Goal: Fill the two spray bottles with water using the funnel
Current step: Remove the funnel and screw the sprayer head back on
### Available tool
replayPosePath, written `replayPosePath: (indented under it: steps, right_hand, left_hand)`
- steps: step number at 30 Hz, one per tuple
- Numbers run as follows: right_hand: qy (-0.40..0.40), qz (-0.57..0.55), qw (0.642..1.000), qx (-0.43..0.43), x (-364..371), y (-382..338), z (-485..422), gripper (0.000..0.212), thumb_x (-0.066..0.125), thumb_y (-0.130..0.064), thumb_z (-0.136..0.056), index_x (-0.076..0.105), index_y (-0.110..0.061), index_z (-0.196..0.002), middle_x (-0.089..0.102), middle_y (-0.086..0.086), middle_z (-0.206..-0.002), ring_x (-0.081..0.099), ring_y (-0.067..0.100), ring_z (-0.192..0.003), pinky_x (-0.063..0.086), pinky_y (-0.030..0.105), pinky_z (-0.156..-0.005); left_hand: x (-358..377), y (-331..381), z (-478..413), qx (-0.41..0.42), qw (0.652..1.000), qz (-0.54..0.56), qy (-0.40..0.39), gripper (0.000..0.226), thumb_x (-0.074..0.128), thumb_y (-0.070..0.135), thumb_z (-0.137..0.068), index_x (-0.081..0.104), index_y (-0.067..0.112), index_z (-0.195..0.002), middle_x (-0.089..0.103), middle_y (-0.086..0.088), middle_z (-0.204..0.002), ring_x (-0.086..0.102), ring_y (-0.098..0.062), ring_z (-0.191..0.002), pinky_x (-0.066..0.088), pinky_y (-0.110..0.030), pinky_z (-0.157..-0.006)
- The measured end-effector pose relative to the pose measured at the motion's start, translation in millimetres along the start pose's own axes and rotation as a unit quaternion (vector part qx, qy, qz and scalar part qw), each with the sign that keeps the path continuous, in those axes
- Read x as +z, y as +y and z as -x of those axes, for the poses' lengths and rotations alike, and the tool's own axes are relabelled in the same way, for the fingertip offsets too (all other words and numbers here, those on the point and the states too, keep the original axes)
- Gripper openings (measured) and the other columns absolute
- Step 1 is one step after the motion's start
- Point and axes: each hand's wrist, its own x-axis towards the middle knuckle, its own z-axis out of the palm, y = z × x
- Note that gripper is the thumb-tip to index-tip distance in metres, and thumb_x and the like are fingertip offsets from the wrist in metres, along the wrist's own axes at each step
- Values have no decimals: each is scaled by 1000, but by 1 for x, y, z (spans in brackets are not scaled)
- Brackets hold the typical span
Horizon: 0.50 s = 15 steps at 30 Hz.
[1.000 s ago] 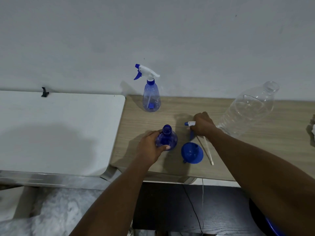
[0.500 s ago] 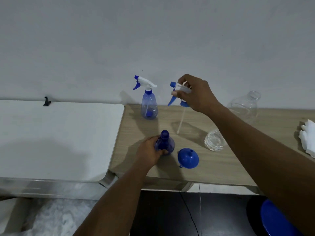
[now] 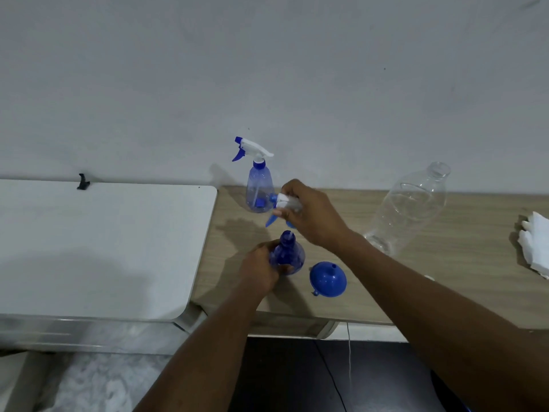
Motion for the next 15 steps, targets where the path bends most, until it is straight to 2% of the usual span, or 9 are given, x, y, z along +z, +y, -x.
replayPosePath:
  steps: [2, 7, 11, 13, 15]
  right_hand:
    - [-52, 21, 998, 9, 15, 12, 7, 26, 69, -26, -93, 55, -17, -112, 64, -1, -101, 61, 19, -86, 54, 40, -75]
    - [-115, 77, 990, 2, 27, 27, 13, 38, 56, -16, -98, 42, -18, -133, 56, 4, -115, 54, 18, -94, 42, 28, -76]
    - [-183, 141, 973, -6, 21, 27, 5, 47, 57, -16, -96, 35, -18, -138, 55, 8, -124, 57, 20, -98, 50, 31, -79]
    - [-180, 160, 970, -6, 21, 28, 5, 46, 59, -19, -97, 36, -18, -137, 55, 7, -123, 57, 20, -97, 50, 32, -78]
    - [-150, 182, 972, -24, 27, 29, 7, 43, 59, -22, -97, 39, -15, -135, 56, 8, -120, 55, 20, -93, 45, 31, -75]
  left_hand:
    - [2, -2, -2, 1, 1000, 0, 1, 61, 80, 28, -81, 54, 27, -136, 65, 0, -126, 63, -18, -106, 49, -37, -97]
    - [7, -13, -6, 17, 1000, 0, 9, 64, 81, 27, -78, 54, 31, -135, 63, 3, -129, 63, -15, -107, 52, -38, -97]
    - [7, -16, -7, 18, 1000, 3, 0, 69, 84, 28, -75, 52, 31, -136, 59, 8, -129, 62, -15, -108, 51, -38, -98]
    - [10, -20, -10, 19, 1000, -10, 5, 66, 83, 30, -76, 53, 32, -135, 60, 6, -128, 62, -15, -105, 51, -38, -97]
    - [12, -22, -13, 6, 1000, -25, 10, 61, 81, 32, -77, 54, 32, -131, 62, 4, -126, 62, -14, -104, 52, -39, -97]
